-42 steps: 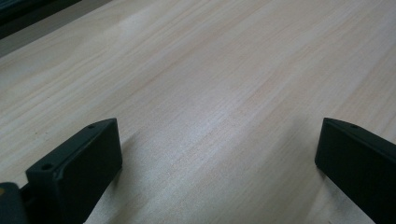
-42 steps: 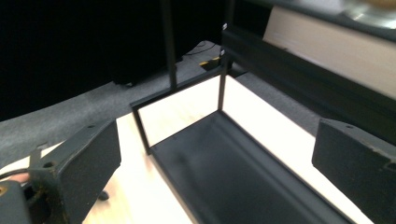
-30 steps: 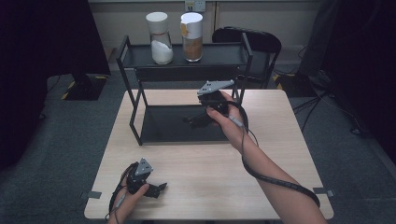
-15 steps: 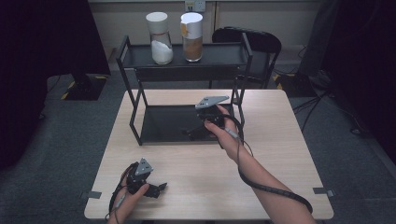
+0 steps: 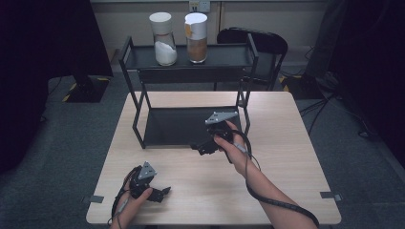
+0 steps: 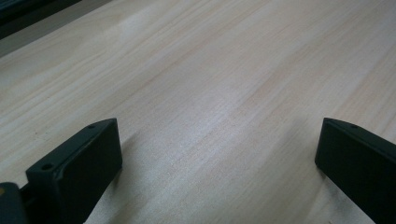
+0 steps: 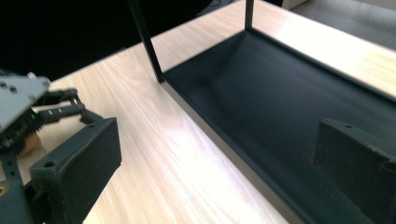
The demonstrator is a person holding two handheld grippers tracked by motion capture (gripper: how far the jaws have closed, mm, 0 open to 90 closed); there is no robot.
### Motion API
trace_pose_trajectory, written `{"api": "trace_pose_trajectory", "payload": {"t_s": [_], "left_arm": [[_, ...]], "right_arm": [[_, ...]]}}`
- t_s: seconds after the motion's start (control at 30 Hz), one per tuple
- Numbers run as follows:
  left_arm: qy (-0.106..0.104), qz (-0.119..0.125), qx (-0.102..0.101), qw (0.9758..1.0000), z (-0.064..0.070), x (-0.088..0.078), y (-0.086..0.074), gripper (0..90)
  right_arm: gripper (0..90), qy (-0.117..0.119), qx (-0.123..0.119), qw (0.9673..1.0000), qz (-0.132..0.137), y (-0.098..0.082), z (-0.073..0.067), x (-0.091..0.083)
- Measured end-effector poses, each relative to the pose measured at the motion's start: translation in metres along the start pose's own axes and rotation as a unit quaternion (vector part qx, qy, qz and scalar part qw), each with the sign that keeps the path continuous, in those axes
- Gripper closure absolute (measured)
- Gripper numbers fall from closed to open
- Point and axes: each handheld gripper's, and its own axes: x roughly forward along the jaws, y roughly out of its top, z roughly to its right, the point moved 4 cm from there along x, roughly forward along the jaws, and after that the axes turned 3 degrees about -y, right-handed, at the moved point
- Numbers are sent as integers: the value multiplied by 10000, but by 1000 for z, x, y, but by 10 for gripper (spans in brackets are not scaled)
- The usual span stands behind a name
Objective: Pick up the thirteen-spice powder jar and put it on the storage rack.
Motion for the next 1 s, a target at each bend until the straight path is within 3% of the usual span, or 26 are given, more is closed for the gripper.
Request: {"api": "trace_pose_trajectory", "payload": {"t_s": [0.47, 0.63, 1.0], "left_arm": [[1, -3, 4, 10000, 0, 0, 0, 0], [1, -2, 3, 10000, 0, 0, 0, 0], [1, -1, 2, 10000, 0, 0, 0, 0]], "right_arm": [[9, -3, 56, 9998, -199, -40, 6, -9], [8, -27, -23, 9996, -292, -52, 7, -15], [11, -60, -27, 9995, -309, -78, 9, -28]]}}
